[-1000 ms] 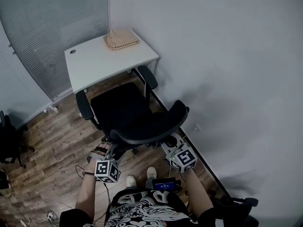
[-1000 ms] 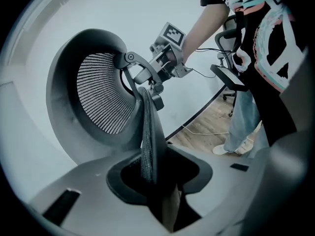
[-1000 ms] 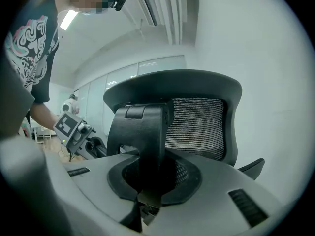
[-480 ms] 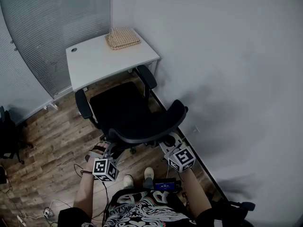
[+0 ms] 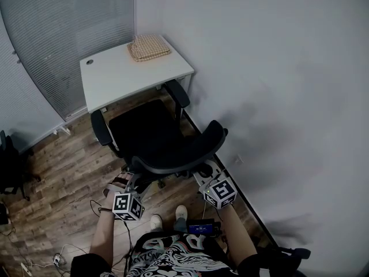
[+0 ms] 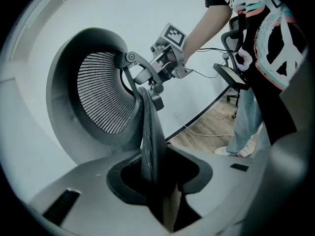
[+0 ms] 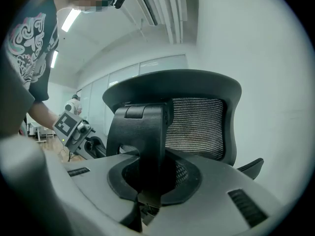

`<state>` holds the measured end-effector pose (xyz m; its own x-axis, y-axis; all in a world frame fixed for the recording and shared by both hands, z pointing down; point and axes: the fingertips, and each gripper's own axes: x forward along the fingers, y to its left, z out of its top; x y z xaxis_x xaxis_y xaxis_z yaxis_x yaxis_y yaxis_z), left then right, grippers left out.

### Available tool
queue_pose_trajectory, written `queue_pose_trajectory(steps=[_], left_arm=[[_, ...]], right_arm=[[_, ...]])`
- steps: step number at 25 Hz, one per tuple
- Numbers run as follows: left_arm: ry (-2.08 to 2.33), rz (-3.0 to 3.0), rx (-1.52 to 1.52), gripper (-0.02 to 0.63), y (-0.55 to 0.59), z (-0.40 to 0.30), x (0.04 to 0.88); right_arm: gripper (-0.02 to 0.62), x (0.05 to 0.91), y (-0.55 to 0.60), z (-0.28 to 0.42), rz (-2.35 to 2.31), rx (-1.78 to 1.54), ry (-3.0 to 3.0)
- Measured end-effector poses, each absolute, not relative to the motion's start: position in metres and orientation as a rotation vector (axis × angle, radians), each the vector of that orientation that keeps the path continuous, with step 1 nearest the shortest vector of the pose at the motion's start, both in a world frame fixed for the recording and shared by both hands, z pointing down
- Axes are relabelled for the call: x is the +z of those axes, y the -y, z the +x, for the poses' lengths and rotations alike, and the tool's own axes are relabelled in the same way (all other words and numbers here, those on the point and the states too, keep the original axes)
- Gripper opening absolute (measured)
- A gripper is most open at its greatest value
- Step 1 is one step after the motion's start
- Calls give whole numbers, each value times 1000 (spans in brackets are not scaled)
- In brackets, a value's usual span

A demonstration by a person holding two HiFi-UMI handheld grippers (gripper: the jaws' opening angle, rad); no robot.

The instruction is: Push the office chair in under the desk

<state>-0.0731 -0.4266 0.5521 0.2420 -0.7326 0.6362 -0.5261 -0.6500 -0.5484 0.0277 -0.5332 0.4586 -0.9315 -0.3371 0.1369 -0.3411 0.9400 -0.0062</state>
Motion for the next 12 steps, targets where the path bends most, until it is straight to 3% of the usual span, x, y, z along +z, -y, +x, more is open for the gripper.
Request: queue_pose_trajectory(steps=[12], left_arm=[[-1185, -2301, -1355, 143, 430, -70, 549]], right_arm=[[41, 456, 538, 28, 491, 39, 2975]])
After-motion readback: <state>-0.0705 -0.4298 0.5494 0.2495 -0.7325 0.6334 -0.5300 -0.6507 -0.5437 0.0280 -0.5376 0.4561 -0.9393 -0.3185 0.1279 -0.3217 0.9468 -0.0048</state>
